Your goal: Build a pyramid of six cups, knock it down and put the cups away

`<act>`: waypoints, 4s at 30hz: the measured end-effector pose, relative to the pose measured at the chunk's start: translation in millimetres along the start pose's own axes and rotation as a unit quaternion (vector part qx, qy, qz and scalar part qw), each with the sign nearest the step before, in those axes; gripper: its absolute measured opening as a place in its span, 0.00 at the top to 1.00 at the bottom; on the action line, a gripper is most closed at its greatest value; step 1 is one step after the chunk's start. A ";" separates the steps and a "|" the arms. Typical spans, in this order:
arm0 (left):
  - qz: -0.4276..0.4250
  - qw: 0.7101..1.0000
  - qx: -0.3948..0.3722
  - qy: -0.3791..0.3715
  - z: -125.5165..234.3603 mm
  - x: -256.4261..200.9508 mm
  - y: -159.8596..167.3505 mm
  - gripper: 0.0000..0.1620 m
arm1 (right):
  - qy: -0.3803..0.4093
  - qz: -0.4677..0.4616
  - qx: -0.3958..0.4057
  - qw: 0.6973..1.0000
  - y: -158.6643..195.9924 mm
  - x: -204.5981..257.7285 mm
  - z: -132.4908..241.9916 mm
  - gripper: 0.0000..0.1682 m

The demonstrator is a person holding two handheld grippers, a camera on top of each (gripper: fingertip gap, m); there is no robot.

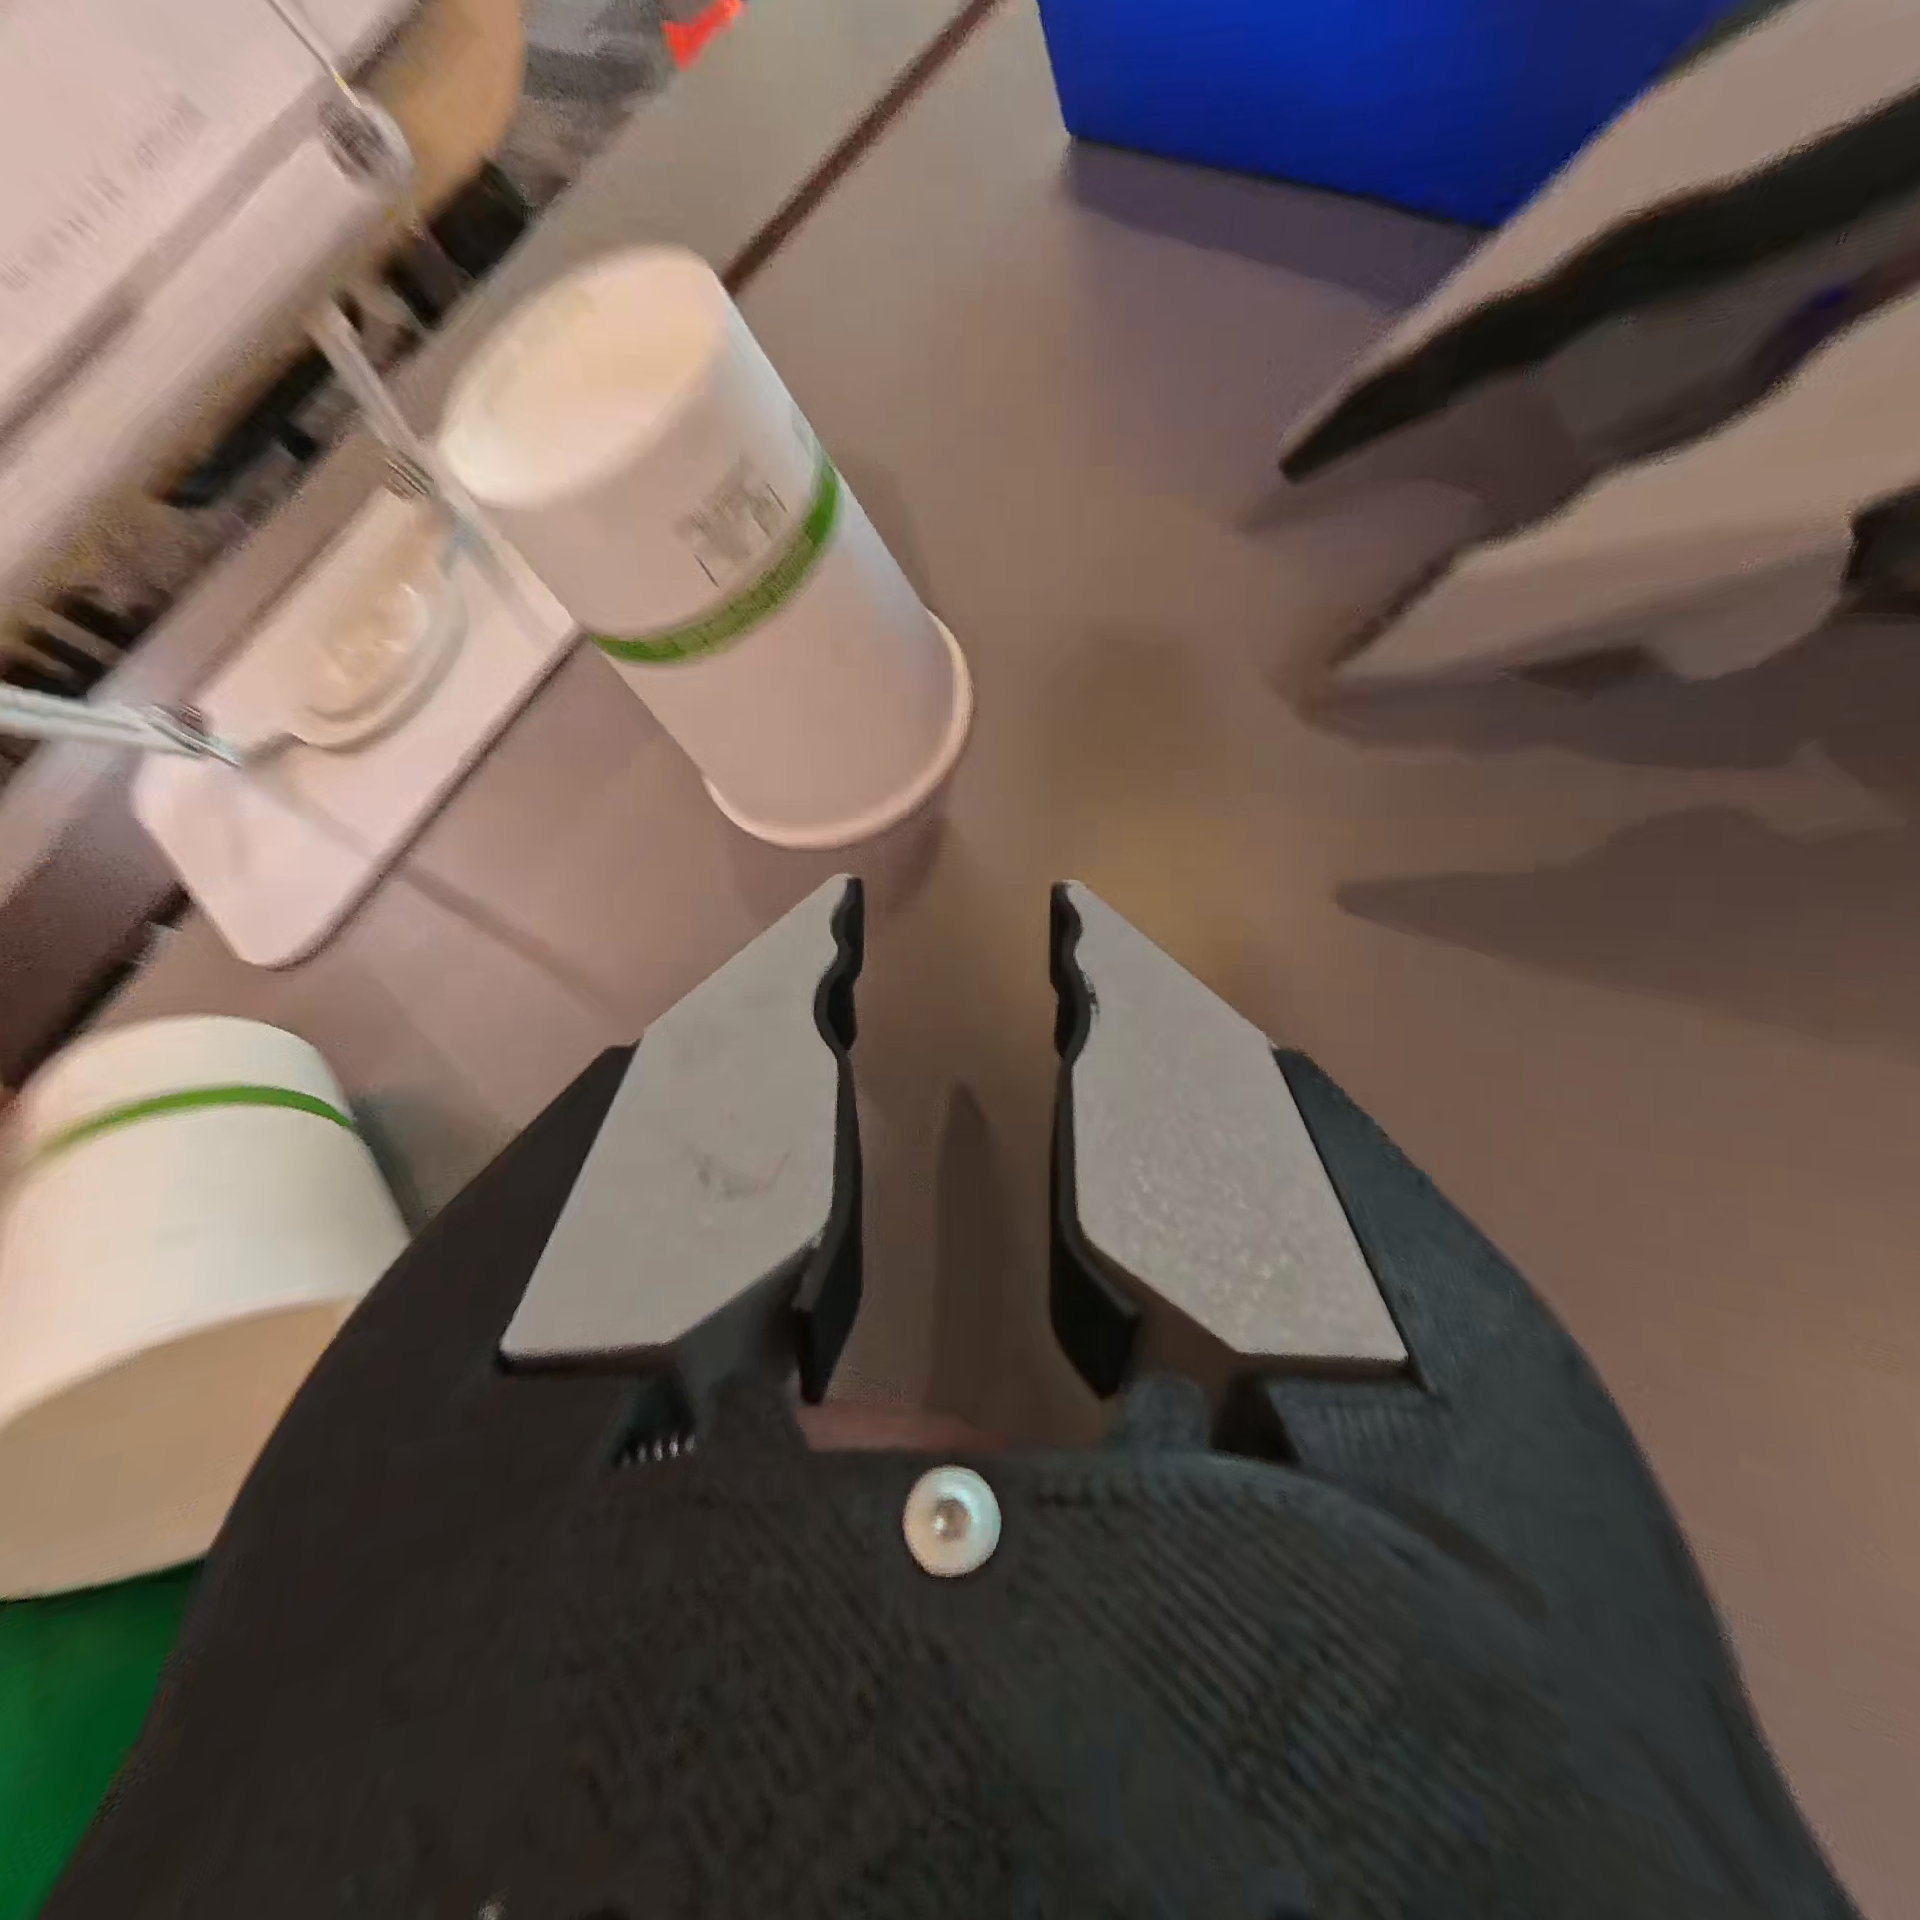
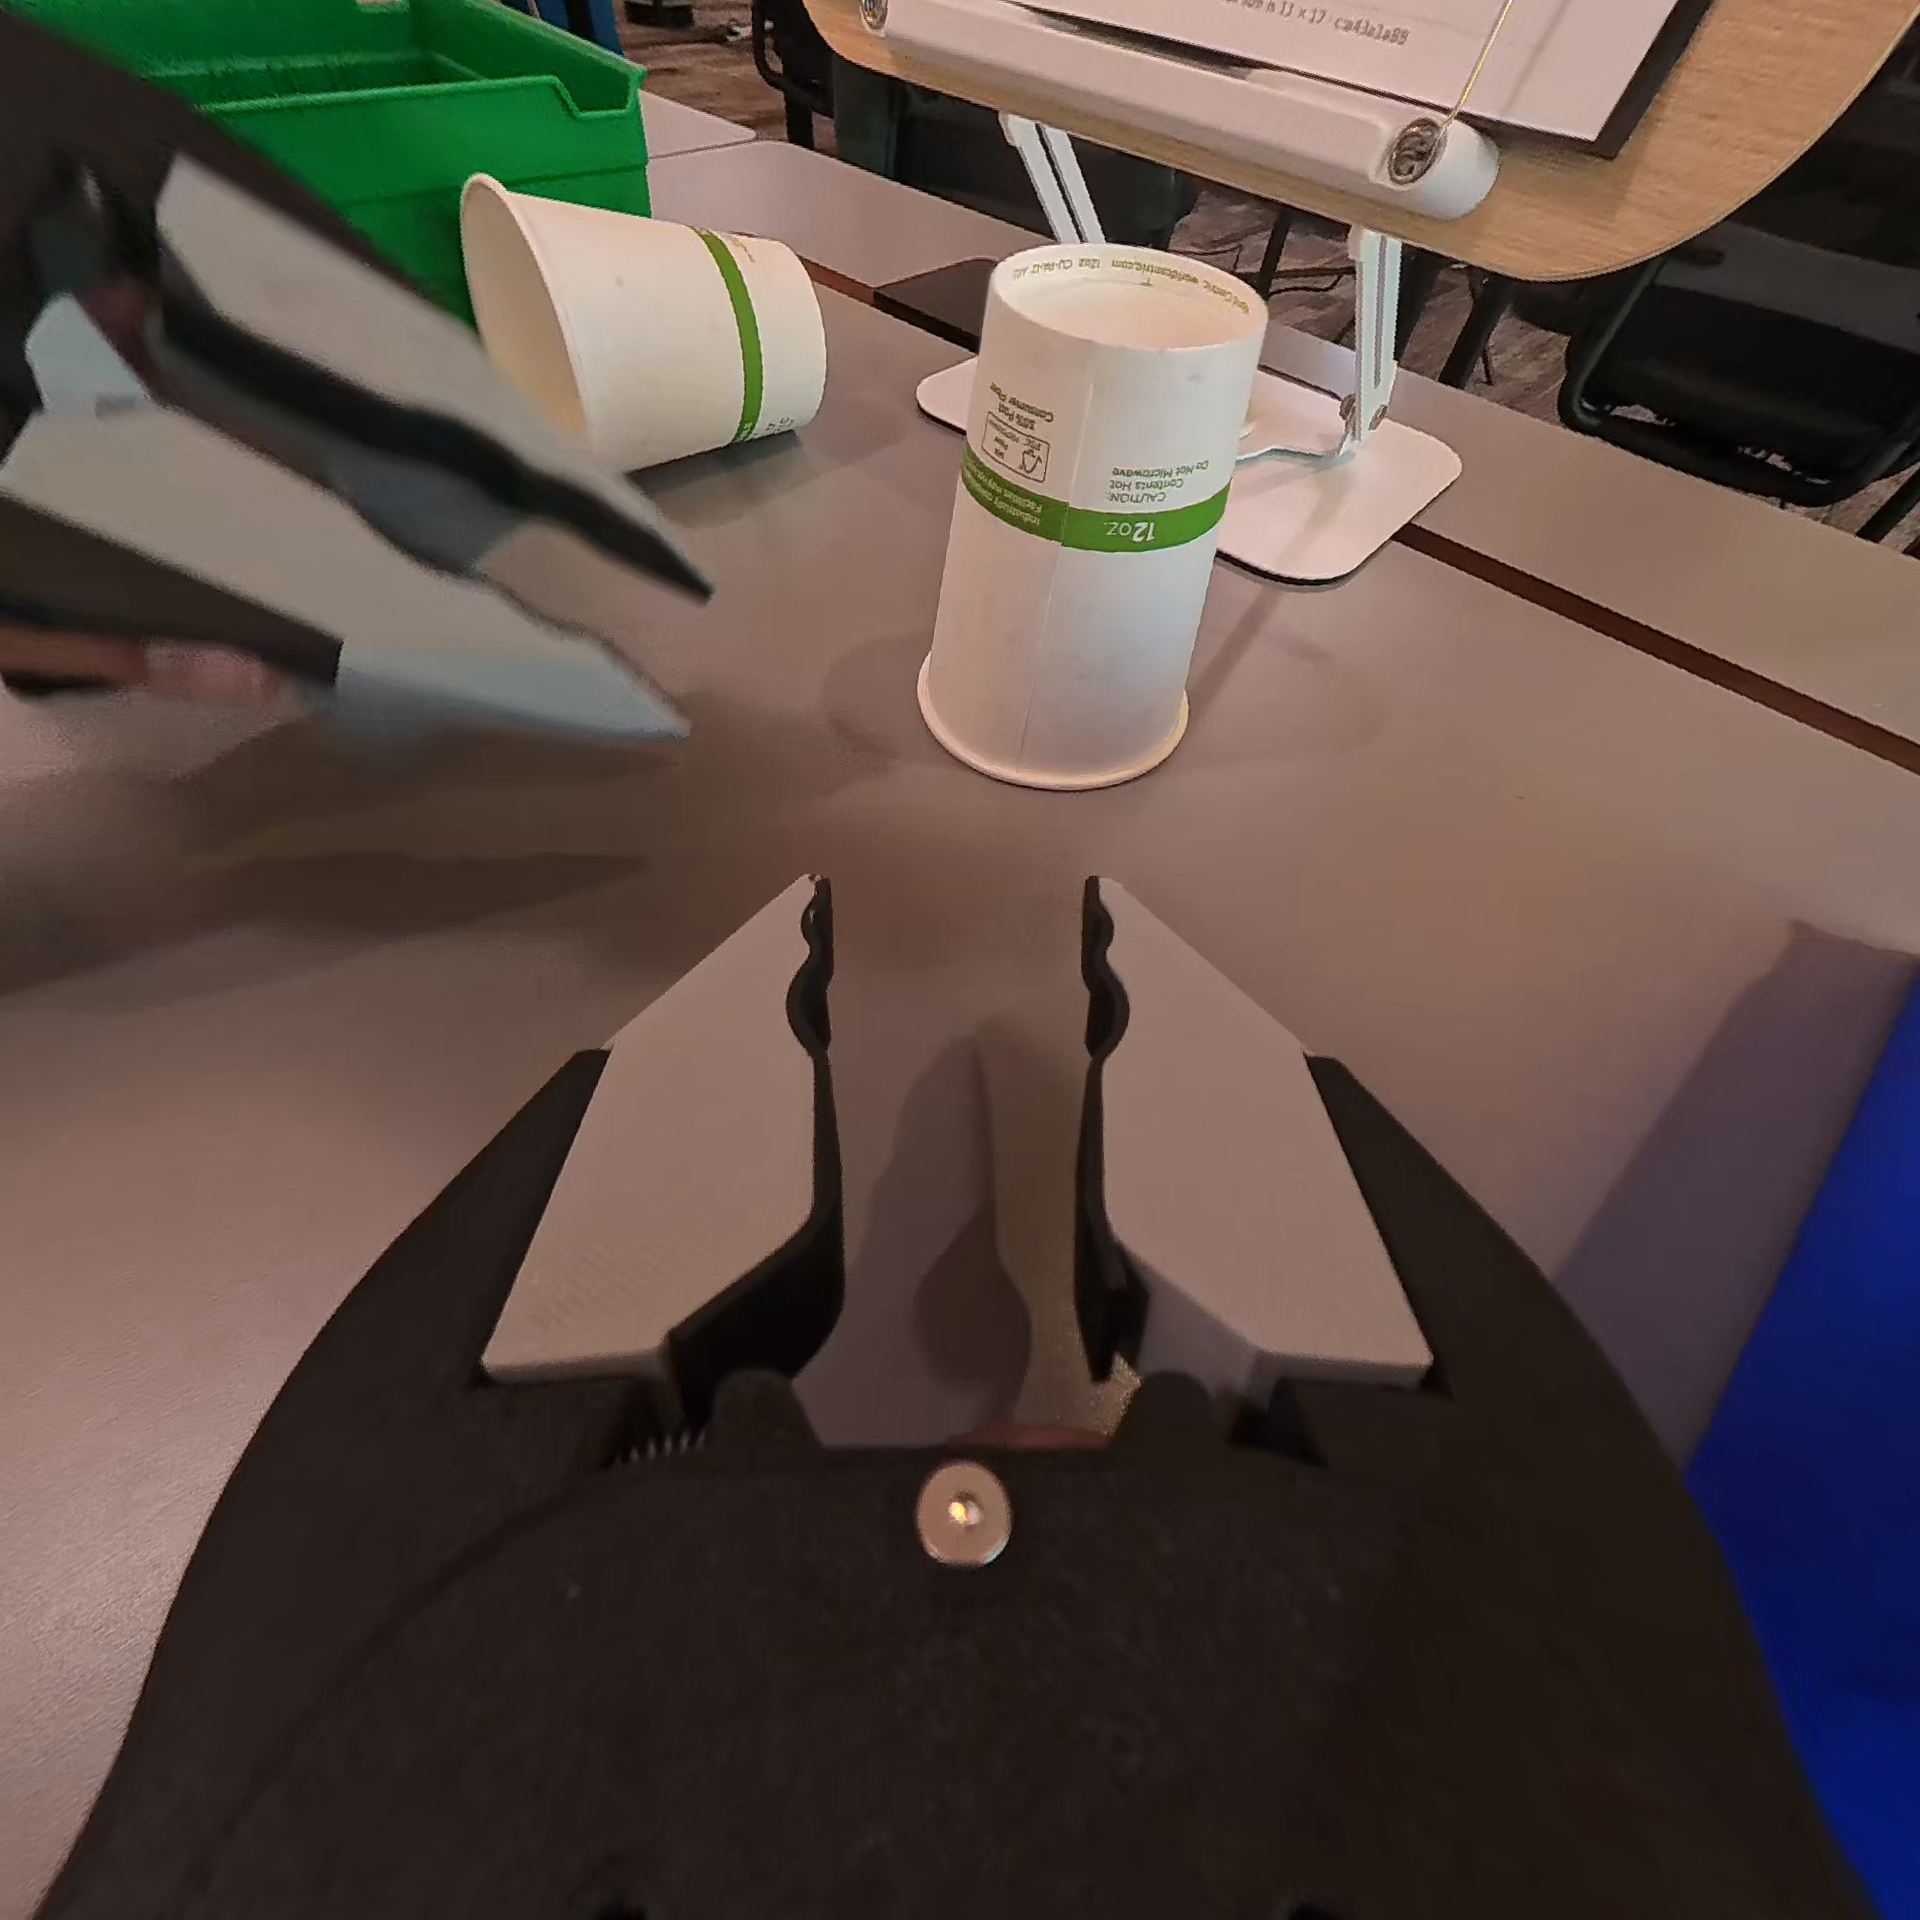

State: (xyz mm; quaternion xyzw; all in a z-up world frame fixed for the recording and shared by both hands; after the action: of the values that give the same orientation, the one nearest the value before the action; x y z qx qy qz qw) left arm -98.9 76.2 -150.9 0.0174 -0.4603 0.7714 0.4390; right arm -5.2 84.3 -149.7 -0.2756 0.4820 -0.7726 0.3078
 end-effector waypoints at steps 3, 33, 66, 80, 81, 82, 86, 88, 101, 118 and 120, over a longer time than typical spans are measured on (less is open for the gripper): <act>-0.025 0.999 -0.013 -0.021 3.8 27.9 -33.0 0.78 | 0.001 -0.016 0.012 1.000 3.5 -0.1 -0.4 0.73; 0.019 0.958 -0.270 0.093 39.6 37.2 -100.8 1.00 | -0.090 0.033 -0.029 0.995 -2.6 27.6 16.0 0.72; 0.065 0.976 -0.184 0.098 9.3 -11.8 -10.6 0.86 | 0.125 0.150 -0.190 0.962 -131.1 -78.2 178.7 1.00; 0.076 0.975 -0.180 0.106 8.6 -11.7 -9.7 0.86 | 0.153 0.182 0.305 0.922 -97.3 -141.4 203.7 1.00; 0.078 0.975 -0.180 0.108 8.6 -11.9 -9.6 0.86 | 0.151 0.177 0.322 0.918 -94.2 -141.0 203.8 1.00; 0.079 0.974 -0.179 0.110 8.5 -12.1 -9.4 0.86 | 0.142 0.171 0.347 0.911 -88.4 -139.2 204.2 1.00; 0.082 0.974 -0.177 0.113 8.1 -12.3 -9.1 0.86 | 0.169 0.196 0.389 0.884 -81.6 -147.8 196.4 0.96; 0.080 0.974 -0.177 0.114 8.1 -13.0 -9.3 0.86 | 0.188 0.202 0.384 0.881 -85.8 -150.4 188.5 0.88; 0.146 0.956 -0.247 0.054 24.8 24.8 -12.2 0.83 | -0.007 0.098 -0.042 0.994 -113.5 26.8 52.4 0.88; 0.268 0.926 -0.142 -0.224 57.0 120.0 57.4 0.83 | 0.011 0.121 -0.007 0.993 -12.6 16.1 -28.0 0.86; 0.270 0.926 -0.137 -0.227 56.6 118.4 58.6 0.83 | 0.022 0.135 -0.011 0.991 -13.2 15.8 -28.1 0.86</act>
State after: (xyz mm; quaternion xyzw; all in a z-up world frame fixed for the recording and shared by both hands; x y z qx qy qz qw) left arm -233.6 102.3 -108.1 0.0071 -0.6361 0.7656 0.0957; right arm -38.7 93.2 -146.4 -0.1945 0.5297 -0.7246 0.3957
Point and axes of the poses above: each gripper's, where its closed fingertips meet, z back along the fingers, y out of its underside, x = y × z across the jaws, the point moved 1 cm from there along z, back along the fingers, and after that the axes turned 12 degrees about -z, right-handed, at the moved point
